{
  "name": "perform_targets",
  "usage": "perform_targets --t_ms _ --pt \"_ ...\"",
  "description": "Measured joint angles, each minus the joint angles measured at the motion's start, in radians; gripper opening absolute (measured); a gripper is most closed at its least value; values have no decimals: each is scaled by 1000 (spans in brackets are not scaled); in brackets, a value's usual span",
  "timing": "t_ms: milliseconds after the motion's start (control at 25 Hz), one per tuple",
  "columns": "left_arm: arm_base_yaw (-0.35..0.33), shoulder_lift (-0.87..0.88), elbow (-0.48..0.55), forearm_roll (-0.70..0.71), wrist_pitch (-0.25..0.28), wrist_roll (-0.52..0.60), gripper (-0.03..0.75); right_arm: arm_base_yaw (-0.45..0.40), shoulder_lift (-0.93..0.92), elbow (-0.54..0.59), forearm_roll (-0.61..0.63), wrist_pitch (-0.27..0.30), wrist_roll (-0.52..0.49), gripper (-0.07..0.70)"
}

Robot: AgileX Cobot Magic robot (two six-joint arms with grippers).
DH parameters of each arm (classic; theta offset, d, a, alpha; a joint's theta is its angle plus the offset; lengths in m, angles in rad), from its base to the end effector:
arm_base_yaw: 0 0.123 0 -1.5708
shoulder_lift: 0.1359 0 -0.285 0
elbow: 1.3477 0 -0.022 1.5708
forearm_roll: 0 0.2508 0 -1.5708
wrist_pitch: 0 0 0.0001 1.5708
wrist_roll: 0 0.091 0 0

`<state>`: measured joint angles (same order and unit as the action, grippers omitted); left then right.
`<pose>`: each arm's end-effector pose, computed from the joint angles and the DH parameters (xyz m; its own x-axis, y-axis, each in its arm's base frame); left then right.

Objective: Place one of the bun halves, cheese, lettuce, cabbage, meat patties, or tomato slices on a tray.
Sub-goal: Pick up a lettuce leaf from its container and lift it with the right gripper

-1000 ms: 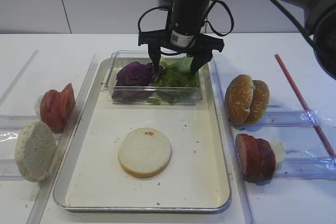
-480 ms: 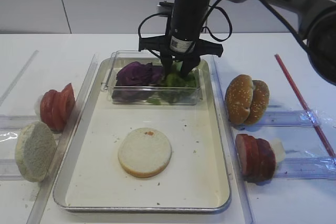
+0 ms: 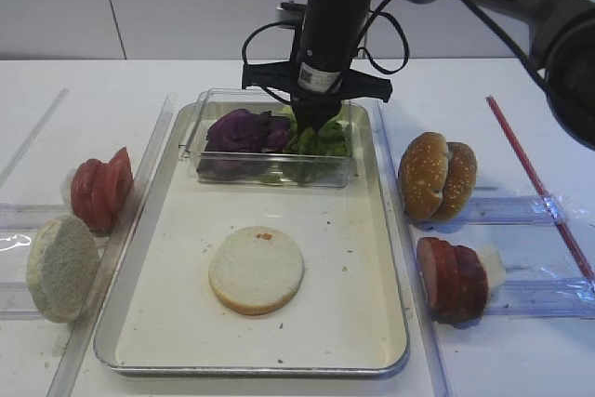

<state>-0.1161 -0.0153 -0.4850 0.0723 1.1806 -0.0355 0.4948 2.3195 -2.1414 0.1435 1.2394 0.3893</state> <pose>-0.0103 0.0073 0.2638 -0.5549 0.0567 -0.8300 0.0561 0.9980 0.0307 0.4288 0.2454 0.2152 -0.9850 -0.0557 -0.1632 -0.0915 0.9710 0.2209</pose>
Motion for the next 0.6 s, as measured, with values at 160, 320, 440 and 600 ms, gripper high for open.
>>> perform_targets --t_ms 160,320,440,600 --pt "0 0 0 0 0 0 355 0 -19 0 2 0 0 46" --pt "0 0 0 0 0 0 355 0 -50 -2 8 0 0 45" --pt "0 0 0 0 0 0 355 0 -64 -2 11 0 0 44" --pt "0 0 0 0 0 0 355 0 -92 -2 11 0 -2 44"
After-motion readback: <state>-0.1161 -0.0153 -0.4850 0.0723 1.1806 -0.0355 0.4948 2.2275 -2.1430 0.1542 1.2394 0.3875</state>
